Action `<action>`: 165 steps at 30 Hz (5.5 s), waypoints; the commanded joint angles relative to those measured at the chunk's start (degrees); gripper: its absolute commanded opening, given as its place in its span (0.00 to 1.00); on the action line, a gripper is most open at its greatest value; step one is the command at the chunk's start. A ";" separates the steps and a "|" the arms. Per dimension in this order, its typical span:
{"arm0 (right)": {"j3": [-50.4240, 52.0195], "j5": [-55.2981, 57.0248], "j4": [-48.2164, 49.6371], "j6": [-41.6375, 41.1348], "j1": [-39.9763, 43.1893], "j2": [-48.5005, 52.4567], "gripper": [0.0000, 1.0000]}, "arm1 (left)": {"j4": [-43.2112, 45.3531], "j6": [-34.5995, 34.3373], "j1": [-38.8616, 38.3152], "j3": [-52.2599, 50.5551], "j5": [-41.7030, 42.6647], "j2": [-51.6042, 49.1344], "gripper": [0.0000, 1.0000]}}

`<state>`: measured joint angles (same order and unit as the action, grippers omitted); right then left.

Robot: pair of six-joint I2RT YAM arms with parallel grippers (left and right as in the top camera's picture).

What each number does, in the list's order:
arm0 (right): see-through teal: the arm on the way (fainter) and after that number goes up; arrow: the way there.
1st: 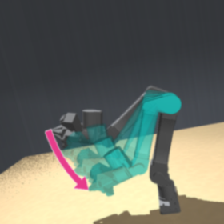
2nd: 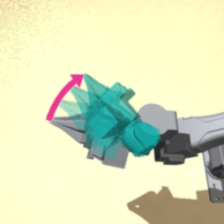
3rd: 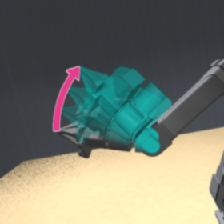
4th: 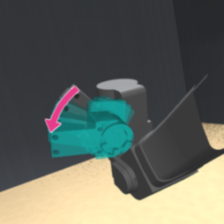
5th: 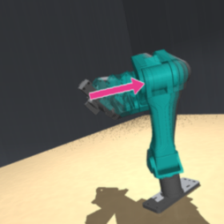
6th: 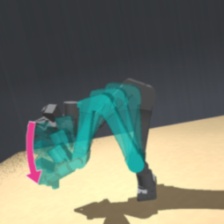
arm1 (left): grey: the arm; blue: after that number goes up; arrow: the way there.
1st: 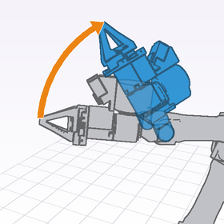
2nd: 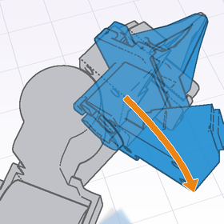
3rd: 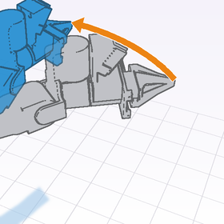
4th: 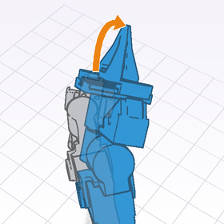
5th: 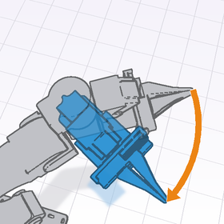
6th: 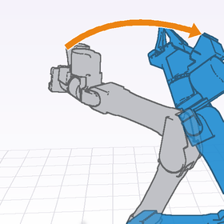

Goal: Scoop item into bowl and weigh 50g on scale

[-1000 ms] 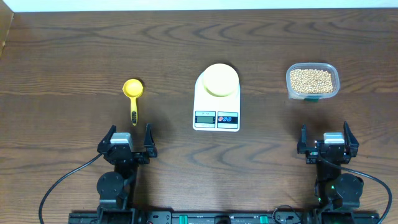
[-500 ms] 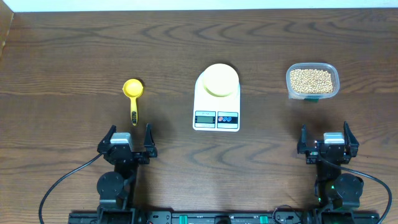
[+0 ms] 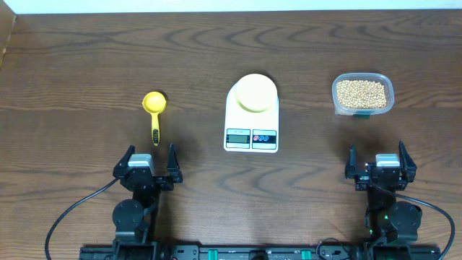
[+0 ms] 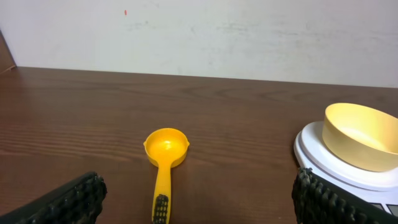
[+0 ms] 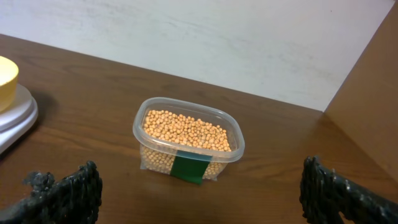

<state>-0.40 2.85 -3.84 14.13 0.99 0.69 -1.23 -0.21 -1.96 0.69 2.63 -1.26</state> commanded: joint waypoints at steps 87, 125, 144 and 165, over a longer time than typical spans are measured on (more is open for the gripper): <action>0.09 0.63 -0.17 0.07 0.13 -0.31 0.99 | -40.81 14.14 14.16 81.94 13.40 -103.30 0.73; 0.09 0.63 -0.17 0.07 0.13 -0.31 0.99 | -30.49 11.26 14.10 81.96 10.27 -117.66 0.08; 0.09 0.63 -0.17 0.07 0.13 -0.31 0.99 | -34.56 -2.73 0.31 82.31 10.78 -83.38 0.07; 0.09 0.63 -0.17 0.04 0.13 -0.31 0.99 | -37.35 -2.75 -9.66 82.31 10.84 -81.05 0.07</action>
<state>-0.40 3.05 -3.81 14.13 0.99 0.69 -38.39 -1.98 -11.49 82.91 13.61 -82.91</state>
